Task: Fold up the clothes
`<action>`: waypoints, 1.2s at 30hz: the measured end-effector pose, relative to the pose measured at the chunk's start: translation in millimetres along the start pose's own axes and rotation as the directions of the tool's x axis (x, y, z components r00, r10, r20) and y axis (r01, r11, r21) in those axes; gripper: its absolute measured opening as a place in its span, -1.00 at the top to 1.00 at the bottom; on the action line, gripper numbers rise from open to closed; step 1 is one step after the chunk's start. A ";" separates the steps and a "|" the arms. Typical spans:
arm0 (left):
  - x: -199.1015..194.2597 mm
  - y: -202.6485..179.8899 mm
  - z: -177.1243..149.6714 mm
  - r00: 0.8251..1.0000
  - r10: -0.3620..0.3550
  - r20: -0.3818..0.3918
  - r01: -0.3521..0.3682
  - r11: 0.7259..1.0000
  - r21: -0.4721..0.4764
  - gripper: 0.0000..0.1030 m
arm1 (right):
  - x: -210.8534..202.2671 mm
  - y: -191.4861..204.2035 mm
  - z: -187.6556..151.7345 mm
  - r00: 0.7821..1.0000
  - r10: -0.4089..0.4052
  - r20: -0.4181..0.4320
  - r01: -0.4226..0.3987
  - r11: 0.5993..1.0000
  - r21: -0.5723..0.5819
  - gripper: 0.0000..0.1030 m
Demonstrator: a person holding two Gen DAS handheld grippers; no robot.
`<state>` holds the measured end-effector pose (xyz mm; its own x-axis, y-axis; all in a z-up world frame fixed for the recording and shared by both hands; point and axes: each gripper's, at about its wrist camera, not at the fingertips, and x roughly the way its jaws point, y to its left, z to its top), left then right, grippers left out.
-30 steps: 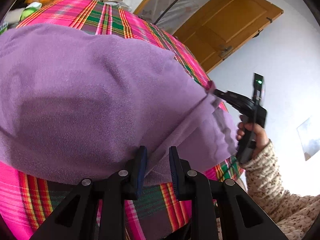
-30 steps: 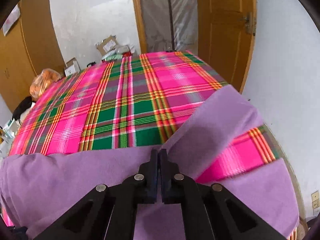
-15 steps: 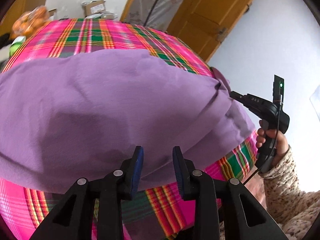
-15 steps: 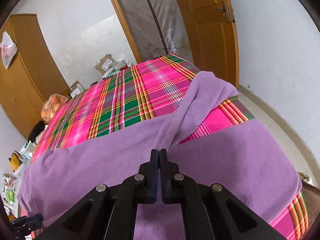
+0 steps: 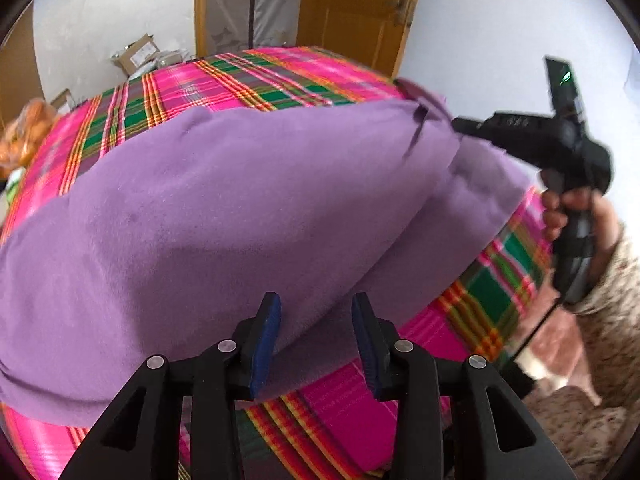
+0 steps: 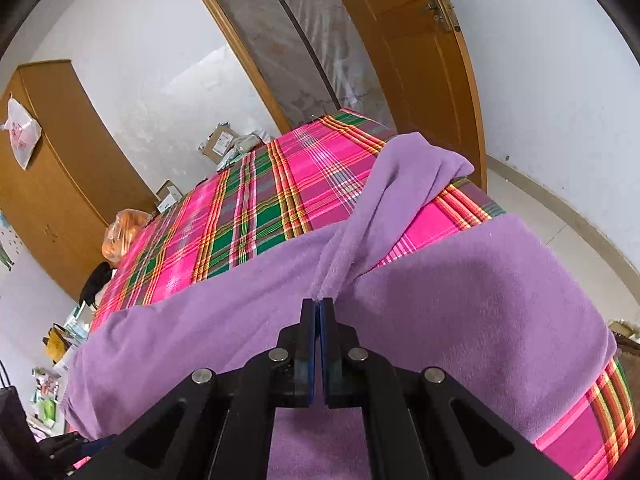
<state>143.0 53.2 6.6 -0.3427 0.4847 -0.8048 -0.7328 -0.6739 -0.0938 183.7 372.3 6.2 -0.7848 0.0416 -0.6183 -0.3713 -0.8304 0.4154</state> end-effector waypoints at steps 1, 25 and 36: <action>2.8 -1.4 0.8 1.000 0.014 -0.007 -0.014 1.000 0.010 0.25 | -0.4 -2.0 -1.1 1.000 0.002 -0.002 -0.002 1.000 0.006 0.96; 7.3 16.8 6.2 0.996 -0.072 0.050 0.077 0.991 -0.108 0.30 | 38.4 -12.8 48.1 0.994 -0.098 -0.057 0.094 0.993 -0.069 0.30; 6.5 16.2 9.1 0.997 -0.058 0.054 0.063 0.994 -0.093 0.56 | 58.4 -22.9 55.7 0.992 -0.092 -0.087 0.090 0.996 -0.030 0.81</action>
<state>123.5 50.5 5.2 -0.3312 0.5523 -0.7650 -0.6951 -0.6911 -0.1980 118.7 424.7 -2.3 -0.7011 0.0693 -0.7097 -0.4251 -0.8397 0.3380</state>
